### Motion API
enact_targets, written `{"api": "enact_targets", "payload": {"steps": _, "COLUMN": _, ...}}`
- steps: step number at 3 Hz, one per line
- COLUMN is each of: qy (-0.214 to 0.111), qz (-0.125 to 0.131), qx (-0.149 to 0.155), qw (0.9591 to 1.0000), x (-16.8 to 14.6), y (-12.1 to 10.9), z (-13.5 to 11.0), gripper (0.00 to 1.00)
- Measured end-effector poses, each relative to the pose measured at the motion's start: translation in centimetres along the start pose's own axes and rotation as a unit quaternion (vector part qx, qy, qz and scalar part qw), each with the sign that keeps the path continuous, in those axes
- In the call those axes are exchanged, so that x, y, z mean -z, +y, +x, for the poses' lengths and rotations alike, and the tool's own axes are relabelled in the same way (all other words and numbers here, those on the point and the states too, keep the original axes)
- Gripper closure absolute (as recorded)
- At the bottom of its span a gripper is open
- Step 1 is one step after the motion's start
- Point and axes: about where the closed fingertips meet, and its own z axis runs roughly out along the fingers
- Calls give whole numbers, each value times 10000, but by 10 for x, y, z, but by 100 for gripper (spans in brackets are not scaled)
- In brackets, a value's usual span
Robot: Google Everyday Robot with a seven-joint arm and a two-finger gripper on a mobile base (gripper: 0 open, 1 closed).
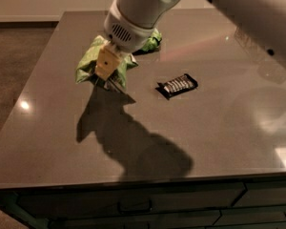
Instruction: Pick green jalapeno chip bag
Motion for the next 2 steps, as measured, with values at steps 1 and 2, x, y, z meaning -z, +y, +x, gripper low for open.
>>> {"api": "enact_targets", "payload": {"steps": 1, "qy": -420, "qz": -81, "qx": 291, "qw": 9987, "x": 37, "y": 1, "z": -5, "gripper": 100}}
{"api": "enact_targets", "payload": {"steps": 2, "qy": -471, "qz": -79, "qx": 373, "qw": 9982, "x": 42, "y": 3, "z": -8, "gripper": 100}}
